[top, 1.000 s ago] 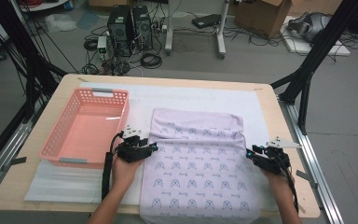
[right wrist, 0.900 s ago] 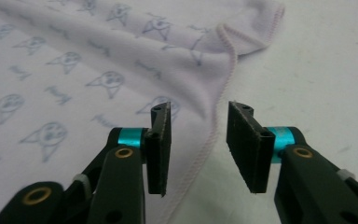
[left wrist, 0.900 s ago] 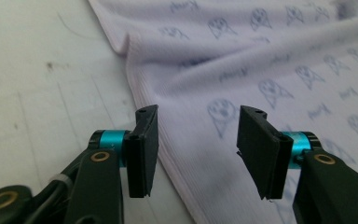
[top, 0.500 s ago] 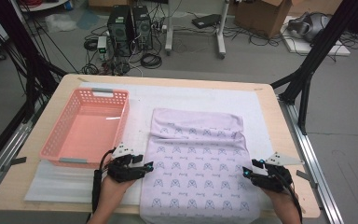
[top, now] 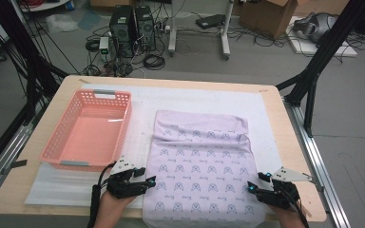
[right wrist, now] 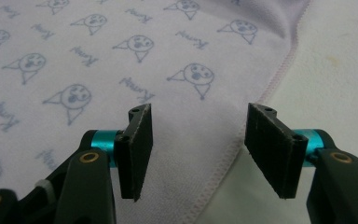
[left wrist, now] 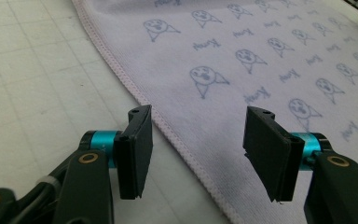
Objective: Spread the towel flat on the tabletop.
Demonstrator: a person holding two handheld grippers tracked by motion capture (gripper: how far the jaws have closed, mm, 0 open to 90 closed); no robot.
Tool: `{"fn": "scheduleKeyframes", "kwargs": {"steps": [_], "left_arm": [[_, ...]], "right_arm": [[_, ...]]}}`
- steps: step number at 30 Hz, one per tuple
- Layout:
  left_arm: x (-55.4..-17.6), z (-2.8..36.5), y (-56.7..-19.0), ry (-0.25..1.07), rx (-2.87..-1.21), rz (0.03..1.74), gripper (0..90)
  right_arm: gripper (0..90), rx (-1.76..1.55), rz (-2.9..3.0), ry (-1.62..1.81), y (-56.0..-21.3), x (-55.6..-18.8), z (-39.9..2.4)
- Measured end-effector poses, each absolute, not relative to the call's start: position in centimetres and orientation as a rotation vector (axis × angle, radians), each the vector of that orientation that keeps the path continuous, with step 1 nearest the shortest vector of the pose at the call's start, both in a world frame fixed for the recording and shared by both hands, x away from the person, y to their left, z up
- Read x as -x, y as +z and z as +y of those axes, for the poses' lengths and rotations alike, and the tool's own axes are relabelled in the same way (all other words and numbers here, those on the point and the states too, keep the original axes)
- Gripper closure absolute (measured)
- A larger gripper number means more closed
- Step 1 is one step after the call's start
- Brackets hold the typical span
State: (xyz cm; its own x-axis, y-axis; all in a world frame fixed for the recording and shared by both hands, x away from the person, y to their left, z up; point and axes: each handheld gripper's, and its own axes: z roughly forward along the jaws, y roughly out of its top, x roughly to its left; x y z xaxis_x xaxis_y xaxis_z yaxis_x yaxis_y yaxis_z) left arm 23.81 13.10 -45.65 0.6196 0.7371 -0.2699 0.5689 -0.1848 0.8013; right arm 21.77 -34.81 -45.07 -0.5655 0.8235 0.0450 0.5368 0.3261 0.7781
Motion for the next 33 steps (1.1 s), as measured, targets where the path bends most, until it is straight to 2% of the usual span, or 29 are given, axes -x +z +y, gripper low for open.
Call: {"fn": "scheduleKeyframes", "kwargs": {"steps": [6,9,12,13,15,16,17,24,30,31,32,33], "left_arm": [[-23.2,13.3,-45.6,0.204,-1.872,1.043,42.9],[-22.4,13.3,-45.6,0.188,-1.872,1.042,45.6],[-21.4,13.0,-45.8,0.222,-1.888,1.010,55.6],[-21.0,12.7,-45.9,0.263,-1.901,0.994,62.4],[-20.3,12.2,-46.1,0.367,-1.920,0.984,71.0],[-20.3,12.2,-46.0,0.362,-1.920,0.998,77.1],[-20.3,12.2,-45.9,0.327,-1.919,1.007,87.6],[-18.9,13.9,-45.6,0.290,-1.897,1.059,88.2],[-17.2,14.6,-45.7,0.262,-1.884,1.023,86.3],[-17.2,14.6,-45.8,0.277,-1.875,1.021,76.5],[-17.6,14.5,-45.9,0.275,-1.847,1.028,63.1],[-17.9,14.5,-45.9,0.278,-1.838,1.026,57.7]], "right_arm": [[41.5,-1.231,2.216,1.097,-44.9,-21.1,-35.1],[46.8,-1.239,2.212,1.101,-44.7,-20.6,-35.4],[58.6,-1.240,2.238,1.069,-44.7,-19.8,-35.6],[63.0,-1.228,2.261,1.050,-44.8,-19.7,-35.6],[77.4,-1.229,2.262,1.074,-44.9,-19.4,-35.7],[85.5,-1.234,2.283,1.094,-44.9,-19.4,-35.7],[85.8,-1.226,2.290,1.096,-44.9,-19.4,-35.6],[87.1,-1.244,2.305,1.138,-44.8,-18.0,-36.8],[86.3,-1.231,2.340,1.156,-44.5,-16.2,-37.0],[82.4,-1.240,2.329,1.150,-44.4,-16.0,-37.0],[72.9,-1.241,2.306,1.145,-44.4,-16.0,-36.9],[65.4,-1.265,2.264,1.161,-44.2,-16.2,-37.0]]}}
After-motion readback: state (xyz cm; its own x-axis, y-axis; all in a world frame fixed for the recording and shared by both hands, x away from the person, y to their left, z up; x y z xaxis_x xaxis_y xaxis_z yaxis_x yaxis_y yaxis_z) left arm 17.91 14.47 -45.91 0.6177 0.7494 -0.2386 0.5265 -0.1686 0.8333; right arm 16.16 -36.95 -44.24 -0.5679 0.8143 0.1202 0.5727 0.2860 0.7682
